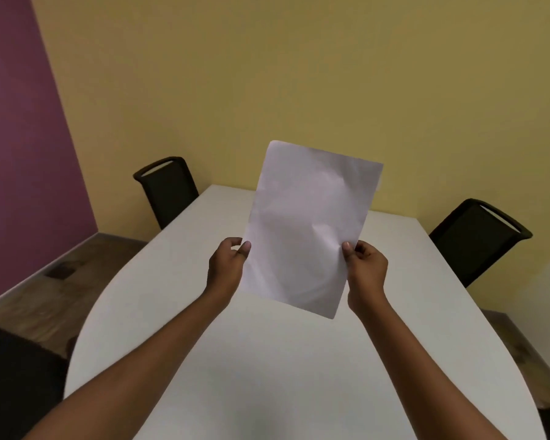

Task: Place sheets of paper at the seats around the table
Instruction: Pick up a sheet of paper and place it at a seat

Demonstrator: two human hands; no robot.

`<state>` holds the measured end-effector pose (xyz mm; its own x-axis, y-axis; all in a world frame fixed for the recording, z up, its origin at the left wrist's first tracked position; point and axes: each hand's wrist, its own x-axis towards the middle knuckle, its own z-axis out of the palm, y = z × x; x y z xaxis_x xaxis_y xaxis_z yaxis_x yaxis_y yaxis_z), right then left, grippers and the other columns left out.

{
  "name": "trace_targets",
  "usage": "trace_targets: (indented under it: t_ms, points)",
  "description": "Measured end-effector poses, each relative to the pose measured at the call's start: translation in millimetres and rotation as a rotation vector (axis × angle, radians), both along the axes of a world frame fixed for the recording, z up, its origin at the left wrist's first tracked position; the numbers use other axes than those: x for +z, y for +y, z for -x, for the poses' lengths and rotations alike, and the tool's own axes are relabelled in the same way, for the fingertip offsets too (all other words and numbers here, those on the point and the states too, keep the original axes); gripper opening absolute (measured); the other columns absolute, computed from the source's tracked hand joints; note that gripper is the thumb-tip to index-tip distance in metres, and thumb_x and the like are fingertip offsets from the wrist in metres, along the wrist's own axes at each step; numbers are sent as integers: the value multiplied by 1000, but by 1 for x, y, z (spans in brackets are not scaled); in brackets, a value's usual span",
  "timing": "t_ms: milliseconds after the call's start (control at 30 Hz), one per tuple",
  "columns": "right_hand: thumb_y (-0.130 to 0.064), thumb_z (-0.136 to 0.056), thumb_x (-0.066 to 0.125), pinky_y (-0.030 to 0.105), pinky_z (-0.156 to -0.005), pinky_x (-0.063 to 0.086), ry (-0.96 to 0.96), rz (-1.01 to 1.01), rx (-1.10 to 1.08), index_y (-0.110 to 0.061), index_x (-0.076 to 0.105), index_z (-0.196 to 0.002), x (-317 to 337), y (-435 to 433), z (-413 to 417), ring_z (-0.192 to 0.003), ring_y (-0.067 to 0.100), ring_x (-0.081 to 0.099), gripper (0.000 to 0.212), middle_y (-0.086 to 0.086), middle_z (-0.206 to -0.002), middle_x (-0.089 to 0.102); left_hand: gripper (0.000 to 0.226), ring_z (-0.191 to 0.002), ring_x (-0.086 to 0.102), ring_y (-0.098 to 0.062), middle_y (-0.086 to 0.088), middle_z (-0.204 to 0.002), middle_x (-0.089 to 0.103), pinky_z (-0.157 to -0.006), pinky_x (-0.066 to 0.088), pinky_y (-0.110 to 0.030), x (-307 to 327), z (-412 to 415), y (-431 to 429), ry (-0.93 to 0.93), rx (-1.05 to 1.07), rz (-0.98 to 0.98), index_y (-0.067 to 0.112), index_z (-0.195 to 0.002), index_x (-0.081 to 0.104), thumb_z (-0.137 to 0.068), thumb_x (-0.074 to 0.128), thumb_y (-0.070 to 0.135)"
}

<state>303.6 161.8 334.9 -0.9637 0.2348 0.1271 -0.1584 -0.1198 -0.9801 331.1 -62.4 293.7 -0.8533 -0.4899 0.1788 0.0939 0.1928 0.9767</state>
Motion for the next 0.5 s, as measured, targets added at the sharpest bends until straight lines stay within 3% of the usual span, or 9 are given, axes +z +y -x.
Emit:
trace_targets:
  t_ms: [67,200,333,433,500]
  points:
    - [-5,-91,60,27,-68,50,22,14,32,-11,69,-87,13,-6,-33,-74,19,63,11,8,-89,71,24,-95,61,-22,-3,-98,64,-86,51,-38,12,-33,-10,16,-12,-15,20,-112,55,-93,55,36]
    - [-6,-91,61,29,-68,50,48,31,87,-12,69,-88,28,-15,-98,-75,22,62,11,10,-91,71,21,-86,64,-24,-3,-88,67,-80,53,-47,28,-108,-26,70,0,137,18,-98,58,-94,53,38]
    - [-6,-91,60,34,-73,51,74,48,129,-16,69,-87,31,-25,-162,-79,25,62,14,8,-91,71,21,-82,62,-32,-10,-84,65,-70,50,-44,40,-180,-42,103,21,231,19,-89,58,-93,53,40]
    - [-5,-92,59,34,-73,50,88,77,159,-15,69,-84,33,-35,-209,-78,25,61,17,6,-86,70,28,-69,57,-25,-10,-75,63,-63,42,-36,46,-235,-51,138,26,240,20,-80,57,-87,56,47]
    - [-3,-92,57,34,-71,50,99,86,177,-16,69,-81,36,-42,-242,-75,24,61,20,6,-84,69,34,-67,57,-28,-11,-73,63,-62,47,-41,50,-272,-56,135,33,223,16,-77,59,-82,60,49]
